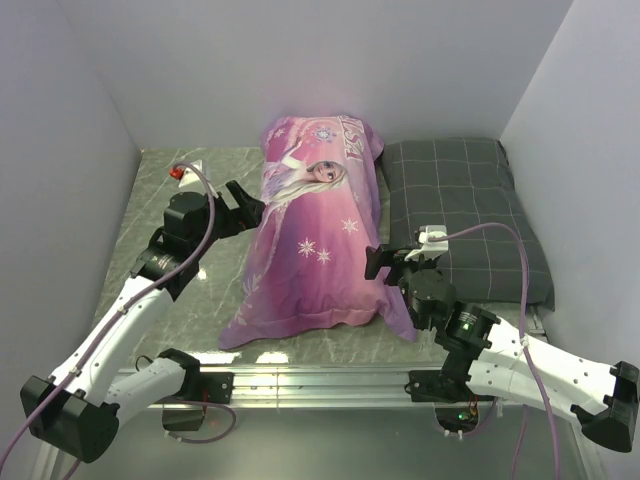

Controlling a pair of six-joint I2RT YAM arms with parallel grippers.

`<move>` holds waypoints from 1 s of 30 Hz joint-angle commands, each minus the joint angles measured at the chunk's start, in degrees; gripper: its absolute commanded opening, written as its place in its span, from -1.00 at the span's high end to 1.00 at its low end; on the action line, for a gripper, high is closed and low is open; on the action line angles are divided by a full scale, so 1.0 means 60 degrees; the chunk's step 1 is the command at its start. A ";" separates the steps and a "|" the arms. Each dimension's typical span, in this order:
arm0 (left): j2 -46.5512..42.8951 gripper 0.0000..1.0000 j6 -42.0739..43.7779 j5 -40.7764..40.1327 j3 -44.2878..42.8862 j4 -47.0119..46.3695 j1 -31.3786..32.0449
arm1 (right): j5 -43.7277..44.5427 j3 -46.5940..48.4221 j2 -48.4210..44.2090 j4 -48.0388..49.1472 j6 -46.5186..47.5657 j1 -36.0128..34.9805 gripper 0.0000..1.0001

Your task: Remove the pillowcase from the pillow

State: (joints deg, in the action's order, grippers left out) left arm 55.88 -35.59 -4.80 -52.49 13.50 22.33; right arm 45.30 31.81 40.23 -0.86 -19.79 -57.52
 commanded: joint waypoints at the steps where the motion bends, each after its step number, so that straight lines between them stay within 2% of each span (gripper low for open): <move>1: 0.0091 -0.99 0.0044 0.0067 -0.0553 0.0035 0.0014 | 0.0053 0.0250 -0.0054 0.0217 0.0105 -0.0052 -1.00; 7: 0.0062 -0.99 0.0015 0.0564 -0.0466 -0.0125 0.0000 | 0.0257 0.0308 0.0121 0.0407 0.0310 0.0006 -1.00; 10: 0.0529 -0.99 -0.0278 0.0712 -0.0670 -0.0082 0.0102 | 0.0244 0.0746 0.0560 0.0423 0.0311 0.0356 -1.00; 11: 0.0632 -0.99 -0.0293 0.0697 -0.0685 -0.0096 0.0305 | -0.0119 0.1212 0.0721 0.0219 0.0107 0.1054 -1.00; 12: 0.0793 -0.99 -0.0351 0.0610 -0.0685 -0.0140 0.0423 | -0.1080 0.1448 0.1085 -0.0058 0.0004 0.1467 -1.00; 13: 0.0838 -0.99 -0.0381 0.0406 -0.0627 -0.0227 0.0656 | -0.1728 0.1886 0.1277 -0.0351 -0.0200 0.2471 -1.00; 15: 0.1014 -0.99 -0.0425 0.0113 -0.0583 -0.0243 0.0892 | -0.2754 0.2298 0.1848 -0.0558 -0.0232 0.3181 -1.00; 17: 0.1189 -0.99 -0.0425 -0.0356 -0.0510 -0.0184 0.1171 | -0.2949 0.2811 0.2403 -0.0792 -0.0072 0.3753 -1.00; 20: 0.1409 -0.99 -0.0396 -0.0504 -0.0203 -0.0431 0.1376 | -0.3490 0.3471 0.3179 -0.1216 0.0032 0.4237 -1.00; 24: 0.1731 -0.99 -0.0469 -0.0387 0.0120 -0.0726 0.1464 | -0.4735 0.3590 0.3782 -0.1043 -0.0055 0.5174 -1.00; 30: 0.2229 -0.98 -0.0542 -0.0314 0.0223 -0.0916 0.1494 | -0.5791 0.3589 0.4705 -0.0662 -0.0232 0.5660 -1.00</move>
State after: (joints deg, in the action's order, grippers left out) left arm 68.69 -38.09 -5.93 -51.29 11.44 31.00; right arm 15.77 51.62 66.98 -6.02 -20.56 -24.21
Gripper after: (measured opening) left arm 0.993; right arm 0.997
